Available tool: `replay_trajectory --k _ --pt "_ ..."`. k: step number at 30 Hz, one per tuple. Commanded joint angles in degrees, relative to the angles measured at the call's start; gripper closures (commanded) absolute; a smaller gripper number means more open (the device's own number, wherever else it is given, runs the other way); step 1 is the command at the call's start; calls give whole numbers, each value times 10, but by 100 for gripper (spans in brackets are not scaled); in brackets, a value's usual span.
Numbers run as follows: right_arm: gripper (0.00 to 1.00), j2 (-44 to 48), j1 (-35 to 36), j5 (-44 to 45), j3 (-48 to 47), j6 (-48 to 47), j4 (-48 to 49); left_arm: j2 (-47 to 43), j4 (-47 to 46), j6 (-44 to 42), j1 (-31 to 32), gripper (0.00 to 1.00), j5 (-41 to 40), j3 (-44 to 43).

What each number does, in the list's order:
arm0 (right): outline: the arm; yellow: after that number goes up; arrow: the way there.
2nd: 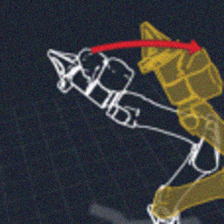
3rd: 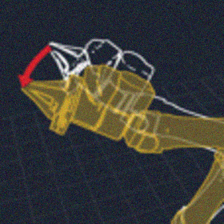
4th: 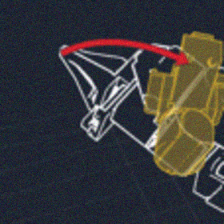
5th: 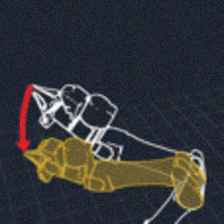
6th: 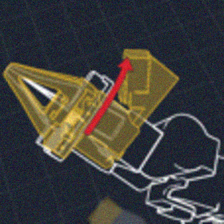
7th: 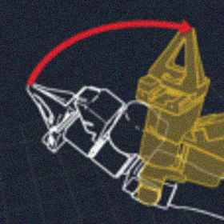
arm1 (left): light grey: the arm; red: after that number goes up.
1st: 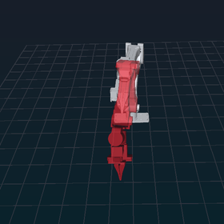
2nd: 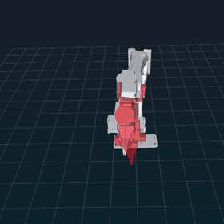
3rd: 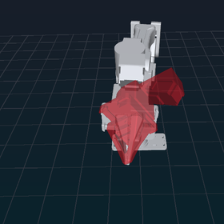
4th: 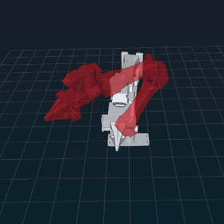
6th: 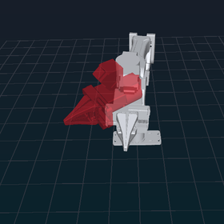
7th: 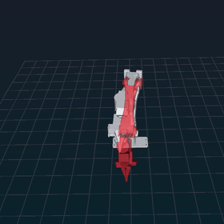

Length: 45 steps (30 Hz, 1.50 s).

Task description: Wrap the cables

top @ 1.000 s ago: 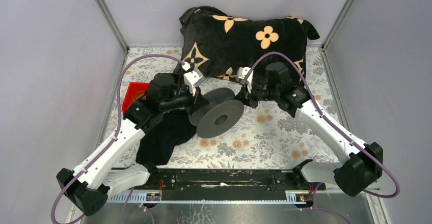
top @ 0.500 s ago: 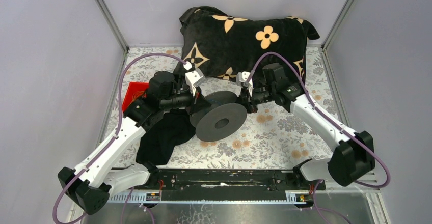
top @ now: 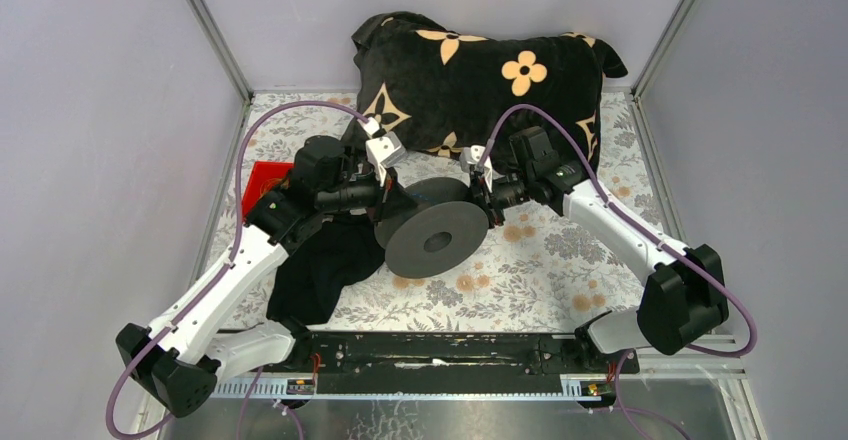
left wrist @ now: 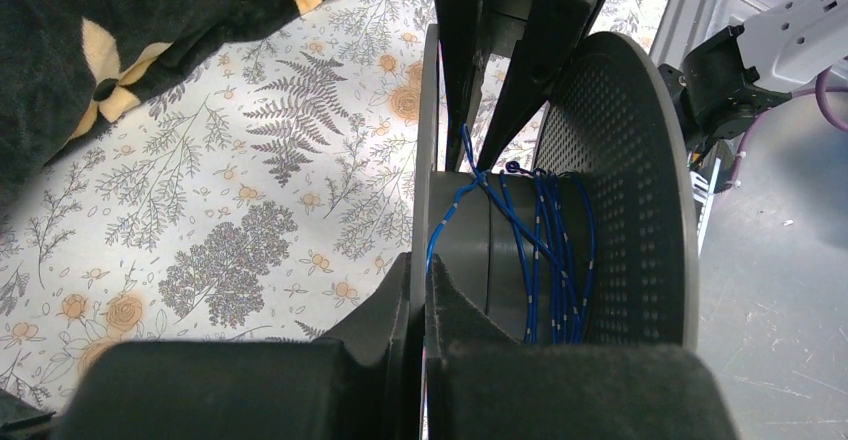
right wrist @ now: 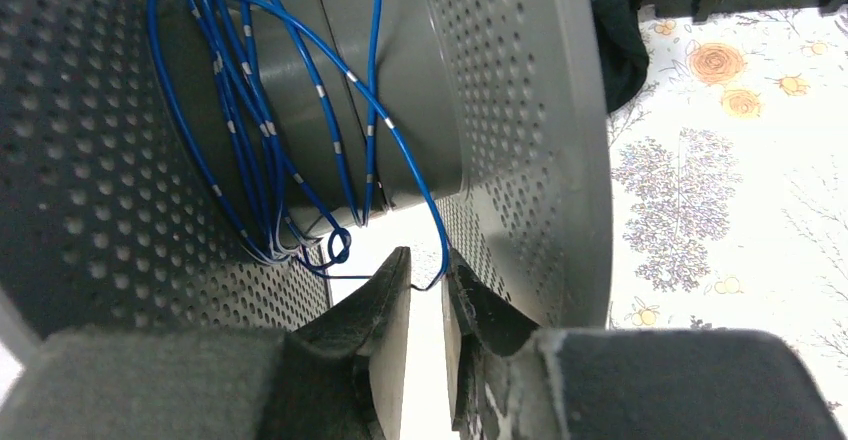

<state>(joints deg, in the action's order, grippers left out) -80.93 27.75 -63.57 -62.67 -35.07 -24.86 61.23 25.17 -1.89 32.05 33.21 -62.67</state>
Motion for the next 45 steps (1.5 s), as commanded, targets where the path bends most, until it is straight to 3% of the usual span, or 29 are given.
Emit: replay_trajectory --k 1,14,30,39,45 --pt "73 2 4 19 -34 16 -11 -12 -79 -2 -8 100 -21 -13" --pt "49 19 -34 103 -57 9 -53 -30 -72 -18 -9 100 -63 -2" --pt "38 33 -106 169 -77 23 -62 -29 -79 -11 -9 100 -127 3" --pt "35 33 -119 231 -97 118 -24 -11 -113 33 -9 100 -216 15" --pt "26 38 -119 259 -107 190 -5 7 -125 53 -9 100 -261 20"
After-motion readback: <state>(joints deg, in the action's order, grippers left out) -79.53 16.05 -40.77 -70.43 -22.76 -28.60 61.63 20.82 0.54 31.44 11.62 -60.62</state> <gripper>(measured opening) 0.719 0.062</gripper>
